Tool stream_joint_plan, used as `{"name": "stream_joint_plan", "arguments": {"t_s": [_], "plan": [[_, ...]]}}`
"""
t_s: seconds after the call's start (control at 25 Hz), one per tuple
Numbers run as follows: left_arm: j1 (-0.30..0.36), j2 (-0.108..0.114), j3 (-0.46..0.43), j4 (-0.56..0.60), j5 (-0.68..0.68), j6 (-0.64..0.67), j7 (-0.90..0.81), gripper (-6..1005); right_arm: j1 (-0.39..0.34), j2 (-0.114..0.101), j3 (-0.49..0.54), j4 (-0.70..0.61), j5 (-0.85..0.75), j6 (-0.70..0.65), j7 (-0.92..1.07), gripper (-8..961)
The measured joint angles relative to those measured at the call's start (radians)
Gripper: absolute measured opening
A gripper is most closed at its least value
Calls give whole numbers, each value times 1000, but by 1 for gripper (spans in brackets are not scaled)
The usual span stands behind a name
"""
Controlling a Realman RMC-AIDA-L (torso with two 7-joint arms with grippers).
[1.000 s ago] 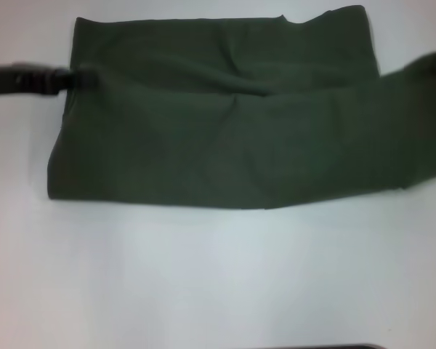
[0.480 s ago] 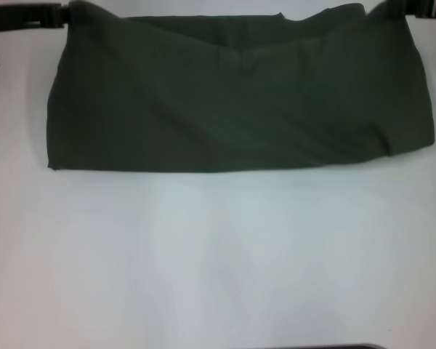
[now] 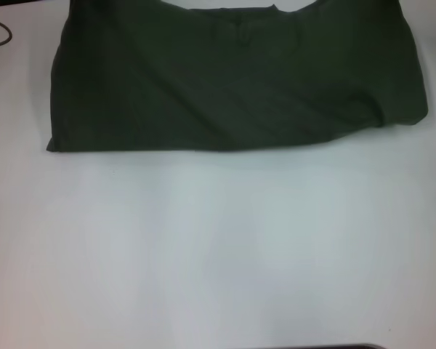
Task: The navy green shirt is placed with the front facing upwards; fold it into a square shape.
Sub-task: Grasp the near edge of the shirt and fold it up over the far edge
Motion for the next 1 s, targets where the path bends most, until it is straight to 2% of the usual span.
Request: {"name": "stream_joint_plan", "arguments": {"t_s": [0.48,1.0], "plan": [[-12,-29,36,16,-21,-244,1,38,14,7,-12,31,23,125,-21,32],[-12,-32,66,39,-25,-307,8,39,34,15,-19,59,45,183,-54,32]]}}
